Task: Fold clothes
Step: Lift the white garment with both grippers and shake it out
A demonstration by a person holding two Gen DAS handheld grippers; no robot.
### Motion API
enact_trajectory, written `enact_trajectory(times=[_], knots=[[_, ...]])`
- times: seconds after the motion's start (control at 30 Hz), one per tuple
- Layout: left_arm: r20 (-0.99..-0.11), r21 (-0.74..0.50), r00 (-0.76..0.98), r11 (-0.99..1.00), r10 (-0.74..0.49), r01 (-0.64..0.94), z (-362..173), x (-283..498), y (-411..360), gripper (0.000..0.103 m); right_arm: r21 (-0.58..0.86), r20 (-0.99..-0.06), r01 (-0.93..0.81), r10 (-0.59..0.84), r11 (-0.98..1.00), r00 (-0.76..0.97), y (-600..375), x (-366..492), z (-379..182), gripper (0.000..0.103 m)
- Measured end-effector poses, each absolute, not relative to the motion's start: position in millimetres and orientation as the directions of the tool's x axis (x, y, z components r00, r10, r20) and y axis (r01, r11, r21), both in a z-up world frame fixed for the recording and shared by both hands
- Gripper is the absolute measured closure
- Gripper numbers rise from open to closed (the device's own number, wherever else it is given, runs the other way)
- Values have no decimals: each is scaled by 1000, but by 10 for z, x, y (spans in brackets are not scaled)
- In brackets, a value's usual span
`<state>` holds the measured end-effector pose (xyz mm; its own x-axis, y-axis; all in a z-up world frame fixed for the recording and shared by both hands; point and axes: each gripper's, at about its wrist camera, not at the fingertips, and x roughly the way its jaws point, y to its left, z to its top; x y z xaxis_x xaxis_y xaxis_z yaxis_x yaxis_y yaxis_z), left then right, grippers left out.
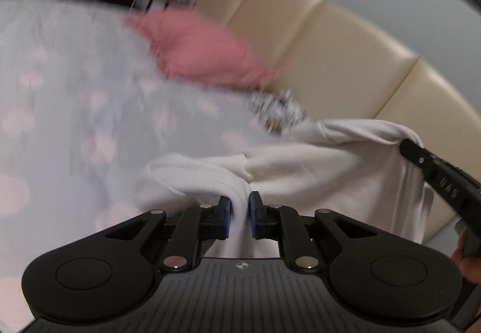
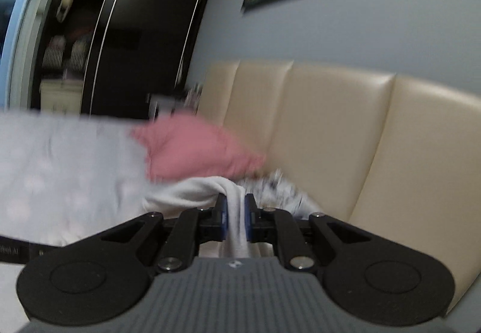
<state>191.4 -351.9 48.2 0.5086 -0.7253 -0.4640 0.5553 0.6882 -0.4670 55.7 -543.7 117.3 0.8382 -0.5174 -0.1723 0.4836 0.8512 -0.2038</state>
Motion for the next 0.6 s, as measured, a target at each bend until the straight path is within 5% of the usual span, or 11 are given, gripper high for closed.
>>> enact_trajectory(times=[0.2, 0.6], knots=[[-301, -408, 635, 698, -712, 589, 1327, 1660, -3070, 93, -109, -24, 490, -495, 865, 868, -5258, 97, 1785, 91], [-67, -272, 830, 810, -554, 519, 2486, 893, -1277, 93, 104, 113, 378, -389, 920, 914, -4635, -547, 2443, 90]])
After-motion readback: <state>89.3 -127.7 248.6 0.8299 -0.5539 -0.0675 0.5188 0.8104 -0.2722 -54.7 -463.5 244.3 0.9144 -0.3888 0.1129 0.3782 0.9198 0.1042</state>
